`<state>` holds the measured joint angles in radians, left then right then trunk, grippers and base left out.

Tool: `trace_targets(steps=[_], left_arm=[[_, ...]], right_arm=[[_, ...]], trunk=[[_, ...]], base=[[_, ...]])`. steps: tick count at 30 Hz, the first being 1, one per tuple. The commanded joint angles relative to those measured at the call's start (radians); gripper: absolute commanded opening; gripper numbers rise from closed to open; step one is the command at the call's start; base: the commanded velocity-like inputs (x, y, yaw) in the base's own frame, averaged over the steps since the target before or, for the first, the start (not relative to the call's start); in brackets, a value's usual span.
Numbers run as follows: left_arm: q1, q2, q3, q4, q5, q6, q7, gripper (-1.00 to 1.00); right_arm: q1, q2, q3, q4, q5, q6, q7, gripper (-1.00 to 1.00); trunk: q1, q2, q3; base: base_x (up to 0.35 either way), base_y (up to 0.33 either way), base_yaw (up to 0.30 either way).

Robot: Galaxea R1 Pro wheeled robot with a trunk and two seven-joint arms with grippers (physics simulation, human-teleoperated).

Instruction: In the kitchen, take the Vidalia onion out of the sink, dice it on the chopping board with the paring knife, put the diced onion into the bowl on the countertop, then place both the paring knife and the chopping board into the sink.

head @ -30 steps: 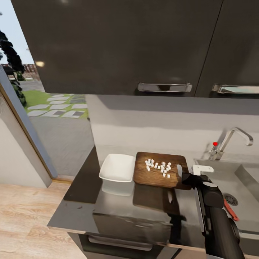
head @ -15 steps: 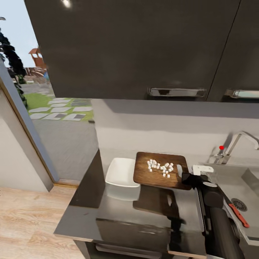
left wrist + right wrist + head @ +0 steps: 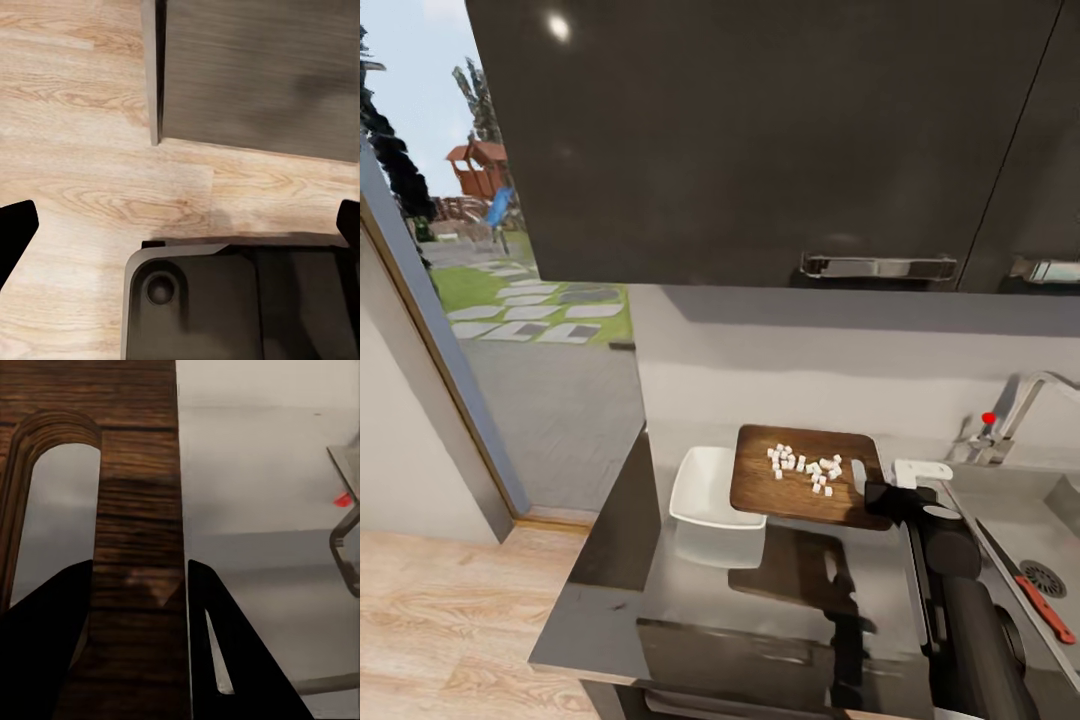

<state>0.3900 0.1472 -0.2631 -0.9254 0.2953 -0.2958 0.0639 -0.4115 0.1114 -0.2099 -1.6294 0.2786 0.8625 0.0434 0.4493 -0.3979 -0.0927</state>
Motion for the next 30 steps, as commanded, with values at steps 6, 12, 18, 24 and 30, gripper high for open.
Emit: trace_targets(steps=[6,12,18,24,30], left_arm=[[0.000,0.002,-0.005,-0.001,0.007,-0.003,0.007,1.00],[0.000,0.002,-0.005,-0.001,0.007,-0.003,0.007,1.00],[0.000,0.002,-0.005,-0.001,0.007,-0.003,0.007,1.00],[0.000,0.002,-0.005,-0.001,0.007,-0.003,0.007,1.00],[0.000,0.002,-0.005,-0.001,0.007,-0.003,0.007,1.00]], right_arm=[[-0.001,0.001,0.052,-0.001,0.008,0.025,0.004,-1.00],[-0.001,0.001,0.055,0.000,0.008,0.027,0.003,-1.00],[-0.001,-0.001,0.054,0.000,0.012,0.027,0.000,-1.00],[-0.001,-0.002,0.054,0.000,0.013,0.028,-0.003,-1.00],[-0.001,-0.011,0.079,0.000,0.012,0.027,-0.002,-1.00]], trunk=[[0.001,-0.002,0.008],[0.001,-0.002,0.017],[0.001,-0.002,0.026],[0.001,-0.002,0.036],[0.001,-0.002,0.040]], base=[[0.000,0.000,0.000],[0.000,0.000,0.000],[0.000,0.000,0.000],[0.000,0.000,0.000],[0.000,0.000,0.000]])
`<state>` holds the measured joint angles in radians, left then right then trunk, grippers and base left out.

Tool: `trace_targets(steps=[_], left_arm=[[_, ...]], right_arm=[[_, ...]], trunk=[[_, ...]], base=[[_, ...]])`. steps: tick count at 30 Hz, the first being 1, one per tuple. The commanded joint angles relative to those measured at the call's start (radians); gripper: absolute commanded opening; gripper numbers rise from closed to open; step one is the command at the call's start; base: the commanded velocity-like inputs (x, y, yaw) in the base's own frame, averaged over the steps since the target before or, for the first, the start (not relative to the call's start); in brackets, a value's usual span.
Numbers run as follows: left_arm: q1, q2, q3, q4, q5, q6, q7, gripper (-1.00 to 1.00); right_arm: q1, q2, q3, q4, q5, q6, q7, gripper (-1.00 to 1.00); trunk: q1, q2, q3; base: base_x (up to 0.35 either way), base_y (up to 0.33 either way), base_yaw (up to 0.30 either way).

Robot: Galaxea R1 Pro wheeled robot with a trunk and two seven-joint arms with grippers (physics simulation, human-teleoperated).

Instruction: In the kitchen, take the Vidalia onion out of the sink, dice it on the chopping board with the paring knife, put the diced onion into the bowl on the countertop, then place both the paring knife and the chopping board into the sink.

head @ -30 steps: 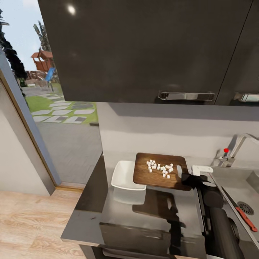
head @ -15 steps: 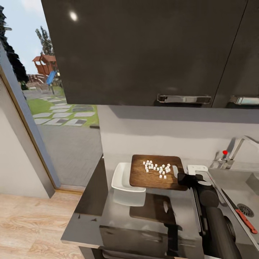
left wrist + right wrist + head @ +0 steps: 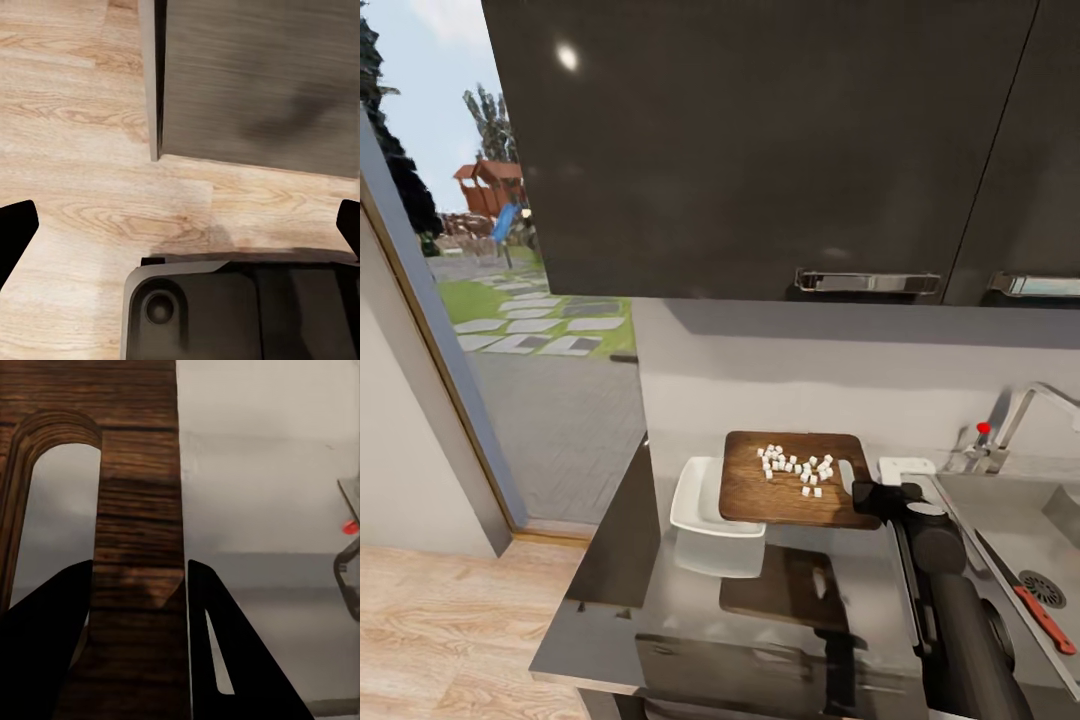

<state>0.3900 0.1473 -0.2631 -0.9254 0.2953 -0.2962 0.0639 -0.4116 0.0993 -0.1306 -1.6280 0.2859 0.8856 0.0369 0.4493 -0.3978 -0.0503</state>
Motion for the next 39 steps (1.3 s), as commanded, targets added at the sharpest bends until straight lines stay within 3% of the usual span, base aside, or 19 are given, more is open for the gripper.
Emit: trace_targets(steps=[1,7,12,39], left_arm=[[0.000,0.002,-0.005,-0.001,0.007,-0.003,0.007,1.00],[0.000,0.002,-0.007,-0.010,0.006,-0.011,0.007,1.00],[-0.001,0.003,-0.009,-0.014,0.007,-0.031,0.007,1.00],[-0.002,0.003,-0.008,-0.007,0.007,-0.033,0.007,1.00]], right_arm=[[-0.001,-0.001,0.008,-0.001,0.005,0.004,0.004,-1.00],[-0.035,0.020,0.000,0.011,0.007,0.009,-0.003,-1.00],[-0.059,0.019,0.001,0.013,0.013,0.010,-0.005,-1.00],[-0.061,0.016,0.008,0.013,0.013,0.009,-0.003,-1.00]], trunk=[[0.001,-0.002,-0.002],[0.001,-0.002,-0.002],[0.001,-0.002,-0.002],[0.001,-0.002,-0.002]], base=[[0.000,0.000,0.000],[0.000,0.000,0.000],[0.000,0.000,0.000],[0.000,0.000,0.000]])
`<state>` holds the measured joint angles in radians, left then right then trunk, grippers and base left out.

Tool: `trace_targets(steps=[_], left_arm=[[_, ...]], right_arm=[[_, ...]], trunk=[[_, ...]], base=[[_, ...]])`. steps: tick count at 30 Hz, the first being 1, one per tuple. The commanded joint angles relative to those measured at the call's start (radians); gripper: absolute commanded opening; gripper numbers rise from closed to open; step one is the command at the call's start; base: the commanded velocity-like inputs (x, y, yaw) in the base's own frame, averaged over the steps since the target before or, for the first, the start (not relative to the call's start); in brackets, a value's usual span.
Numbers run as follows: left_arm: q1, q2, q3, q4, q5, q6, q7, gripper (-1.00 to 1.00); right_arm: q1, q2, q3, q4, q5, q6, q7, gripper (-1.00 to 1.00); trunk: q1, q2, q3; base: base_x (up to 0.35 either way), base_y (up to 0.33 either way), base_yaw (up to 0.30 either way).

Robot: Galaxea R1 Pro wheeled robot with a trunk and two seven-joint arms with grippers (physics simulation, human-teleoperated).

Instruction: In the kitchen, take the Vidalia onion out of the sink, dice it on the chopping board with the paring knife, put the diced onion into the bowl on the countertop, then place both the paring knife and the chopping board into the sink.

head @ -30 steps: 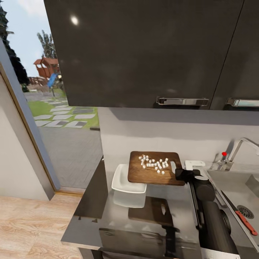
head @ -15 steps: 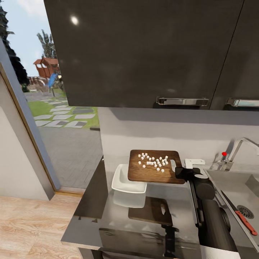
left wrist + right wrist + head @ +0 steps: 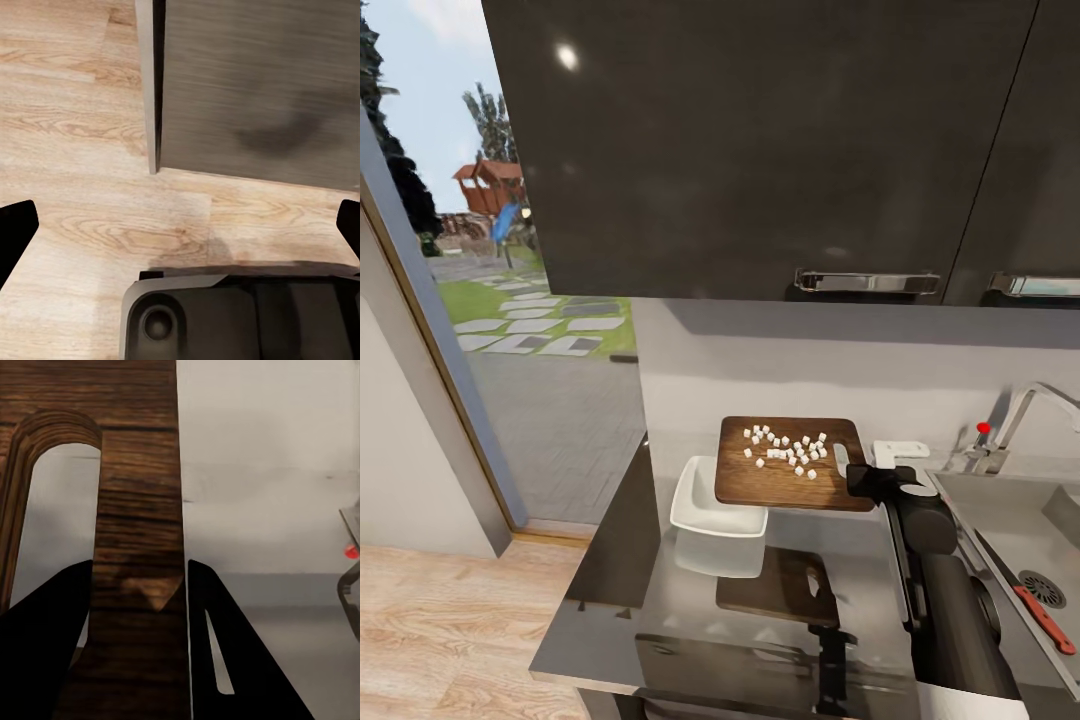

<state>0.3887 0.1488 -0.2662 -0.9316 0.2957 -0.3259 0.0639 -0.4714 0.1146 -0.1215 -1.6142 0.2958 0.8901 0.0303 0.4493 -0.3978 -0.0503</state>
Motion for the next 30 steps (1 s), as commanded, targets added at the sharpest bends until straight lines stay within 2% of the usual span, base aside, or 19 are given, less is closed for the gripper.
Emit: trace_targets(steps=[1,15,21,30], left_arm=[[0.000,0.002,-0.005,-0.001,0.006,-0.003,0.007,1.00],[-0.001,0.002,-0.005,-0.001,0.006,-0.002,0.007,1.00],[-0.001,0.002,-0.005,-0.001,0.006,-0.003,0.007,1.00],[0.000,0.002,-0.005,-0.001,0.006,-0.002,0.007,1.00]], right_arm=[[-0.001,0.000,0.000,-0.001,0.004,0.005,0.003,-1.00],[-0.001,-0.001,0.004,-0.001,0.007,0.009,0.000,-1.00],[-0.001,-0.001,0.056,-0.001,0.063,0.010,0.000,-1.00],[-0.001,-0.001,0.066,-0.001,0.077,0.012,0.000,-1.00]], trunk=[[0.001,-0.002,-0.002],[0.001,-0.002,-0.002],[0.001,-0.002,-0.002],[0.001,-0.002,-0.002]], base=[[0.000,0.000,0.000],[0.000,0.000,0.000],[0.000,0.000,0.000],[0.000,0.000,0.000]])
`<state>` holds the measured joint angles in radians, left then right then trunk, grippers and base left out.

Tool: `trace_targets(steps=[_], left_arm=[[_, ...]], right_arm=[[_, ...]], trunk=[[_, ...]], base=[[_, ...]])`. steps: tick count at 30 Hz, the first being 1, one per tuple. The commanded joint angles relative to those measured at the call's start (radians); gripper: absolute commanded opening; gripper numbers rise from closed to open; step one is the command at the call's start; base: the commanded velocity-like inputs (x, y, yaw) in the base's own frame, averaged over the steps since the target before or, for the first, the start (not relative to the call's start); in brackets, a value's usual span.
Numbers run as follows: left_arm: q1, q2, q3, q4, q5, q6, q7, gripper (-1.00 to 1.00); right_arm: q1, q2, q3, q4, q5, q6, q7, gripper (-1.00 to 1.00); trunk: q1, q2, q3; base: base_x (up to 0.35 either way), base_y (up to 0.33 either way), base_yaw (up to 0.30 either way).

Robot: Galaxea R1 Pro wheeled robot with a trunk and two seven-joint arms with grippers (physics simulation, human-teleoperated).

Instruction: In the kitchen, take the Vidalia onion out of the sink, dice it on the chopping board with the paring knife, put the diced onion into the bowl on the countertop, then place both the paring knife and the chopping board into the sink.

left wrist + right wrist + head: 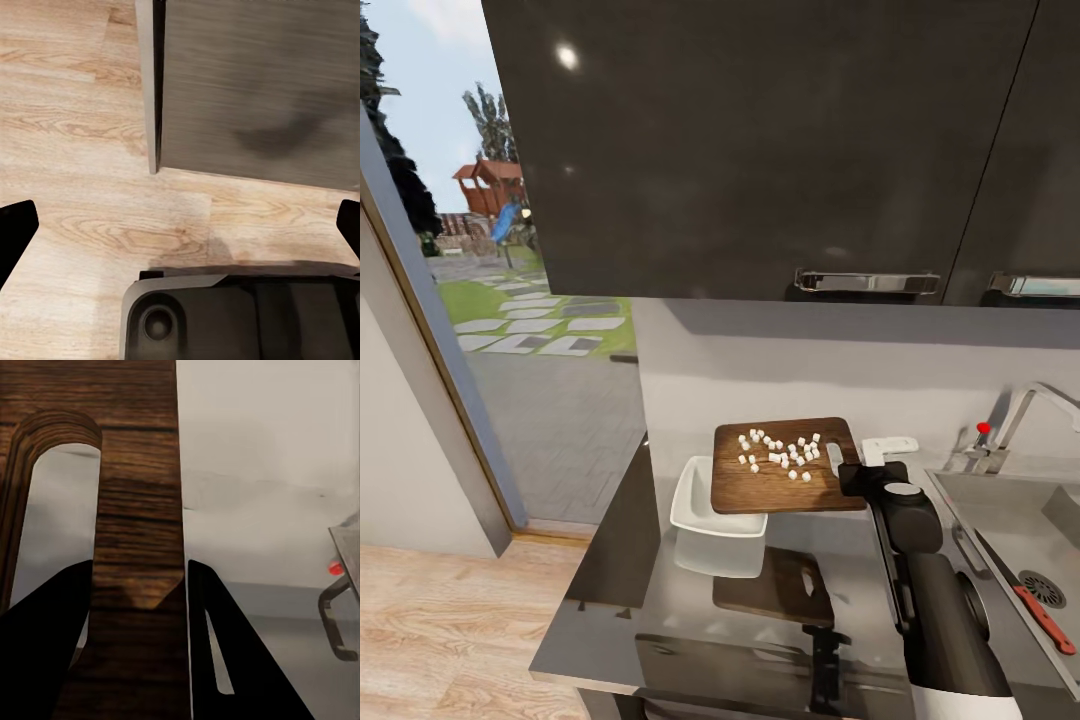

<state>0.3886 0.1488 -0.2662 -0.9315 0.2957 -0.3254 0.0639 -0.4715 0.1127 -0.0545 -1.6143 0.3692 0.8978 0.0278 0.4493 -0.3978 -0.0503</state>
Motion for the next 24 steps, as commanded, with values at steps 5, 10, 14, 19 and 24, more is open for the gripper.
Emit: trace_targets(steps=[5,10,14,19,24], left_arm=[[0.000,0.002,-0.005,0.000,0.006,-0.003,0.007,1.00],[0.000,0.002,-0.005,0.000,0.006,-0.003,0.007,1.00],[0.000,0.002,-0.005,0.000,0.006,-0.003,0.007,1.00],[0.000,0.002,-0.005,0.000,0.006,-0.003,0.007,1.00],[0.000,0.002,-0.005,0.000,0.006,-0.003,0.007,1.00]], right_arm=[[-0.001,0.001,-0.001,-0.001,0.005,0.004,0.003,-1.00],[-0.001,0.001,0.000,-0.001,0.007,0.005,0.002,-1.00],[-0.001,0.001,0.002,-0.002,0.009,0.006,0.001,-1.00],[-0.001,0.002,0.008,-0.002,0.051,0.006,0.001,-1.00],[-0.001,0.004,0.050,-0.002,0.081,0.006,0.001,-1.00]], trunk=[[0.001,-0.002,-0.002],[0.001,-0.002,-0.002],[0.001,-0.002,-0.002],[0.001,-0.002,-0.002],[0.001,-0.002,-0.002]], base=[[0.000,0.000,0.000],[0.000,0.000,0.000],[0.000,0.000,0.000],[0.000,0.000,0.000],[0.000,0.000,0.000]])
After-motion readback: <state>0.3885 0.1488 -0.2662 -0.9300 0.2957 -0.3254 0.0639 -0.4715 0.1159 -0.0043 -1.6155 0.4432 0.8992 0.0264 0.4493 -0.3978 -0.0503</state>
